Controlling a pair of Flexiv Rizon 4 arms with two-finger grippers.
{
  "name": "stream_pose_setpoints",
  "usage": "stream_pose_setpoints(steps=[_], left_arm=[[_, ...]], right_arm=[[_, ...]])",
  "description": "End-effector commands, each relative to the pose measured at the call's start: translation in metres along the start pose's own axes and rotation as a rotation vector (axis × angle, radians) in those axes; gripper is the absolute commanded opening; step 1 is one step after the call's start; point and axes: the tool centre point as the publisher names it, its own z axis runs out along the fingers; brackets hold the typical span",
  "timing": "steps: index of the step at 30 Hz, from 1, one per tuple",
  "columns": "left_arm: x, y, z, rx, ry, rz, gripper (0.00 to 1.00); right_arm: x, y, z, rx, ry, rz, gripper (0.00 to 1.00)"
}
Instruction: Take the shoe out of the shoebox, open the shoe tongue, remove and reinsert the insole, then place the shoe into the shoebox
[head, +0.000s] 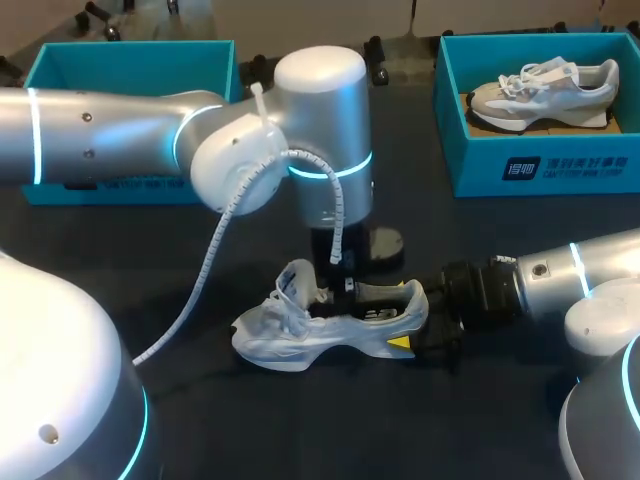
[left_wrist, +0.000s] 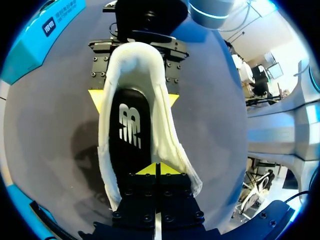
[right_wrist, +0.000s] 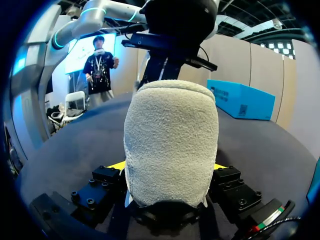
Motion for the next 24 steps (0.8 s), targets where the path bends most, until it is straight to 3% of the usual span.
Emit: stream_pose_setpoints(steps=[1, 9, 22, 23, 24], left_arm=[[0.002, 0.002, 0.004, 0.000, -0.001, -0.001, 0.00], [0.009, -0.001, -0.001, 0.003, -0.018, 0.021, 0.00], [0.007, -0.001, 0.018, -0.052, -0.025, 0.024, 0.00], [0.007, -0.001, 0.018, -0.049, -0.029, 0.026, 0.11], [0.007, -0.001, 0.018, -0.046, -0.036, 0.025, 0.15]], right_arm=[[0.003, -0.003, 0.004, 0.004, -0.003, 0.000, 0.00], [0.003, -0.003, 0.004, 0.004, -0.003, 0.000, 0.00], [0.003, -0.003, 0.004, 0.004, -0.003, 0.000, 0.00], [0.003, -0.003, 0.004, 0.004, -0.003, 0.000, 0.00], [0.003, -0.003, 0.004, 0.004, -0.003, 0.000, 0.00]])
